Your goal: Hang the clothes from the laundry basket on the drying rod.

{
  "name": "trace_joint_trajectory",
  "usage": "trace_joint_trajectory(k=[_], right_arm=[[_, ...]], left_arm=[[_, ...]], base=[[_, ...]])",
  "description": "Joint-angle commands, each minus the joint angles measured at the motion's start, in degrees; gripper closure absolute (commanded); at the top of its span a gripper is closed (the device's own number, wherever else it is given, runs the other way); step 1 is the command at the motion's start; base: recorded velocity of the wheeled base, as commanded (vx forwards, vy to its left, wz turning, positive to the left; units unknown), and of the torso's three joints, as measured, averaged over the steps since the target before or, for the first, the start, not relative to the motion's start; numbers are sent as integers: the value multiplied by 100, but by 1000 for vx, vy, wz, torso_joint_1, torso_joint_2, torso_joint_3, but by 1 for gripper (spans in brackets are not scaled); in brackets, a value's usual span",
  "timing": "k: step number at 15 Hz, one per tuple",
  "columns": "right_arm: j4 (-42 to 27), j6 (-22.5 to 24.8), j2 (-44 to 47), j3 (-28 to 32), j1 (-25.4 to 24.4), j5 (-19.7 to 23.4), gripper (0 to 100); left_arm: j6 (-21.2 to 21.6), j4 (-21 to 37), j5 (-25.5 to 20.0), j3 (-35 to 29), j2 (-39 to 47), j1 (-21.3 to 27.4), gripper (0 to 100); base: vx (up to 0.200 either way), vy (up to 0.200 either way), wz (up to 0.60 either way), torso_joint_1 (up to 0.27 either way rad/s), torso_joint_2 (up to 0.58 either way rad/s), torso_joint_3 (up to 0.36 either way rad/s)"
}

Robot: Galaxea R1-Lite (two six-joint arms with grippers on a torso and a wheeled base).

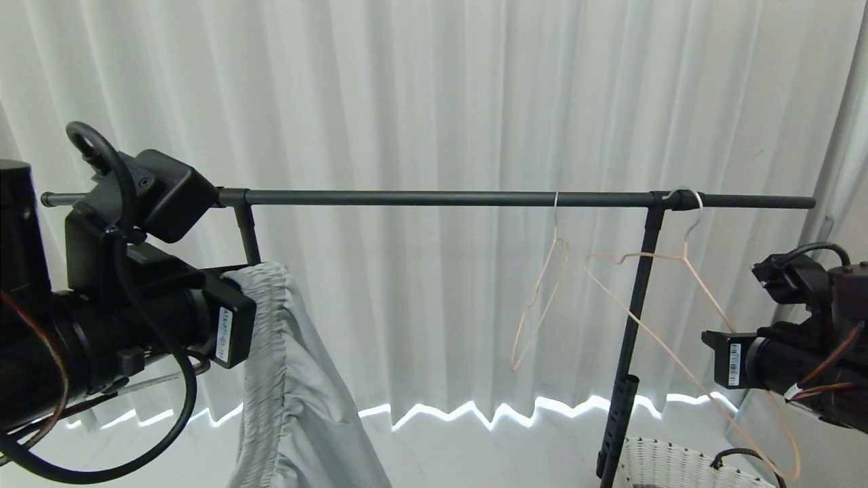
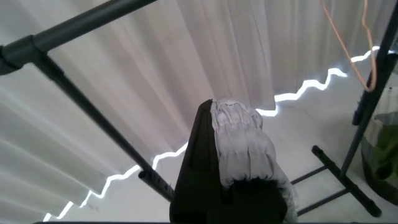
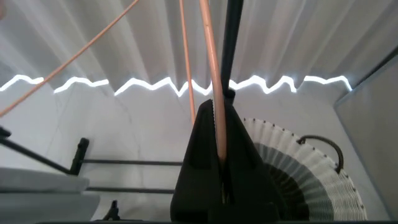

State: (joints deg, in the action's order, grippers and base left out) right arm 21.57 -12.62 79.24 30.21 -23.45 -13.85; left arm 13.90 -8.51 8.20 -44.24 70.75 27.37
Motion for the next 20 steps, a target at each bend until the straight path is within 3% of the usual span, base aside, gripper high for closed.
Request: trace_joint_trajectory(k=[1,7,10,13,17,20], right_arm=[[6,-4,-233,-76,-54,5,100],[23,-21,-242,-138,-203,14,100],[32,-13,-242,-120,-344,14,100],[41,5,-480,-120,-696,339,100],[32,374,-611,3,-1170,937,100],[58,313,-427,205,-1741,1306,100]], left_arm=[[-1,-2,6,3,35,-12,100],[-10,7,6,12,149,-3,100],[-19,7,6,29,220,-3,100],[-1,7,23,12,343,-12,100],[8,7,691,-357,800,-12,100],[-1,7,1175,-779,1353,-3,100]], base=[[-200,0,0,-2,2,2],[-200,0,0,1,3,2],[0,0,0,0,0,0],[0,0,0,0,0,0],[0,0,0,0,0,0],[0,0,0,0,0,0]])
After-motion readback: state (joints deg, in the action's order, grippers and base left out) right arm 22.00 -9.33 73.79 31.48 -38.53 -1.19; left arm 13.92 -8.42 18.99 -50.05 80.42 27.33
